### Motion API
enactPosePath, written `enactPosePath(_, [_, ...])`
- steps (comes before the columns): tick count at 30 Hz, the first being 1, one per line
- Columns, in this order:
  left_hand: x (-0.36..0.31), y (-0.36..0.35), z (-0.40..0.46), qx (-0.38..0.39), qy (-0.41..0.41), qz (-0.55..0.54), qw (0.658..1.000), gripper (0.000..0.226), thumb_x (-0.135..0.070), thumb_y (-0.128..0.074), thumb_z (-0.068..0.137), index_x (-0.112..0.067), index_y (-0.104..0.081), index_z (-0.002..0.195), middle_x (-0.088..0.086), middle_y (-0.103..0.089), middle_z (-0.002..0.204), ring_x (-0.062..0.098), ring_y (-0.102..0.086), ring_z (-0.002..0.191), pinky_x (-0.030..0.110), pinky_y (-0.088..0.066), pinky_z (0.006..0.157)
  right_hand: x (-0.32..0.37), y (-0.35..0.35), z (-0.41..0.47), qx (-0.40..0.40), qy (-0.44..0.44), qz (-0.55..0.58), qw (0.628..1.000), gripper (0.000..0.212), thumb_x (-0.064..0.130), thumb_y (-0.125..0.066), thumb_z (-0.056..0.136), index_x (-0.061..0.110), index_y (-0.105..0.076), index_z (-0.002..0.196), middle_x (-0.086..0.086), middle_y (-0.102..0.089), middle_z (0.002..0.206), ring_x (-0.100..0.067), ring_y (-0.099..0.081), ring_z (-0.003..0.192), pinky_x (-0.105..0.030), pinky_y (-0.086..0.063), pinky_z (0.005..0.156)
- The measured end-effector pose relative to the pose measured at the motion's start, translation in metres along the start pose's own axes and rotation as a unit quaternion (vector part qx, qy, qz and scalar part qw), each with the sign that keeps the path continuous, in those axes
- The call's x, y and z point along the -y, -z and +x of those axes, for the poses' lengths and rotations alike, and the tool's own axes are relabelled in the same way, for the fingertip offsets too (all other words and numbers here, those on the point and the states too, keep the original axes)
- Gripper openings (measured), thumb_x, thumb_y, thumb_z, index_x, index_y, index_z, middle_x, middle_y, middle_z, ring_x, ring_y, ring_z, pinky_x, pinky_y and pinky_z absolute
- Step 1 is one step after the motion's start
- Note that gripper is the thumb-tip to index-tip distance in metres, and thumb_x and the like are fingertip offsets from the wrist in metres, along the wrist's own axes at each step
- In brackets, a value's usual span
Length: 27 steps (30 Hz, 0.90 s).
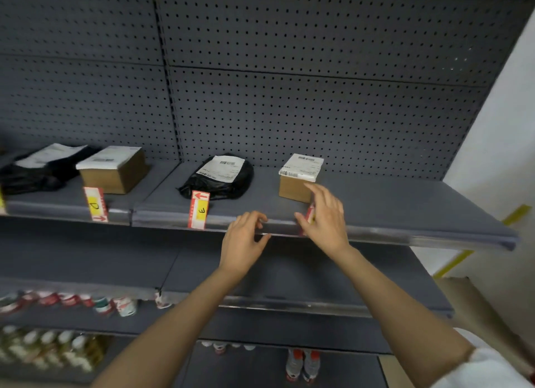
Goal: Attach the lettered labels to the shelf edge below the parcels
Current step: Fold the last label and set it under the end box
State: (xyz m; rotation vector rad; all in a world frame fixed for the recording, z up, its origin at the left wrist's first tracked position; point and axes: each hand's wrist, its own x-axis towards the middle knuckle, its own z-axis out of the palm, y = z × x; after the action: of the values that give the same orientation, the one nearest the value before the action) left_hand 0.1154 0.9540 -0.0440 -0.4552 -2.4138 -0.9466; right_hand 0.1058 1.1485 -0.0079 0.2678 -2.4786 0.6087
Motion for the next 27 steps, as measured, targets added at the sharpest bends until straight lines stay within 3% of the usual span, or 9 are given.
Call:
enactPosePath(6, [0.045, 0.083, -0.026, -0.064, 0.048, 0.056, 0.995, 0.026, -0.017, -0.071, 0.074, -0.018, -0.055, 0.094, 0.002, -0.062, 0.086, 0.02, -0.057, 0.084, 0.032, -0.044, 0.068, 0.106, -0.049, 0.013, 0.051, 0.131, 0.093, 0.986, 0.046, 0.027, -0.061, 0.083, 0.025, -0.048, 0.126, 0.002, -0.051, 0.131, -0.016, -0.044, 0.123, -0.025, -0.027, 0.098])
enactPosePath(9, [0.079, 0.141, -0.049, -0.093, 0.086, 0.111, 0.986, 0.024, -0.021, -0.069, 0.075, -0.017, -0.053, 0.092, 0.003, -0.063, 0.088, 0.024, -0.057, 0.086, 0.04, -0.049, 0.072, 0.166, -0.08, 0.011, 0.101, 0.175, 0.132, 0.97, 0.037, 0.026, -0.06, 0.083, 0.026, -0.053, 0.119, 0.003, -0.055, 0.126, -0.017, -0.048, 0.12, -0.031, -0.033, 0.097])
enactPosePath(15, [0.148, 0.272, -0.123, -0.142, 0.165, 0.216, 0.952, 0.028, -0.023, -0.066, 0.078, -0.019, -0.055, 0.103, 0.002, -0.064, 0.098, 0.022, -0.057, 0.095, 0.036, -0.047, 0.077, 0.3, -0.139, -0.004, 0.186, 0.25, 0.178, 0.933, 0.027, 0.037, -0.056, 0.088, 0.028, -0.057, 0.113, 0.007, -0.058, 0.121, -0.015, -0.052, 0.113, -0.033, -0.036, 0.093])
enactPosePath(27, [0.272, 0.528, -0.243, -0.18, 0.312, 0.302, 0.883, 0.027, -0.028, -0.063, 0.078, -0.02, -0.056, 0.102, 0.002, -0.065, 0.101, 0.023, -0.057, 0.097, 0.038, -0.048, 0.077, 0.602, -0.261, -0.033, 0.258, 0.289, 0.293, 0.874, 0.021, 0.029, -0.059, 0.085, 0.026, -0.06, 0.106, 0.003, -0.064, 0.11, -0.019, -0.058, 0.106, -0.036, -0.038, 0.091])
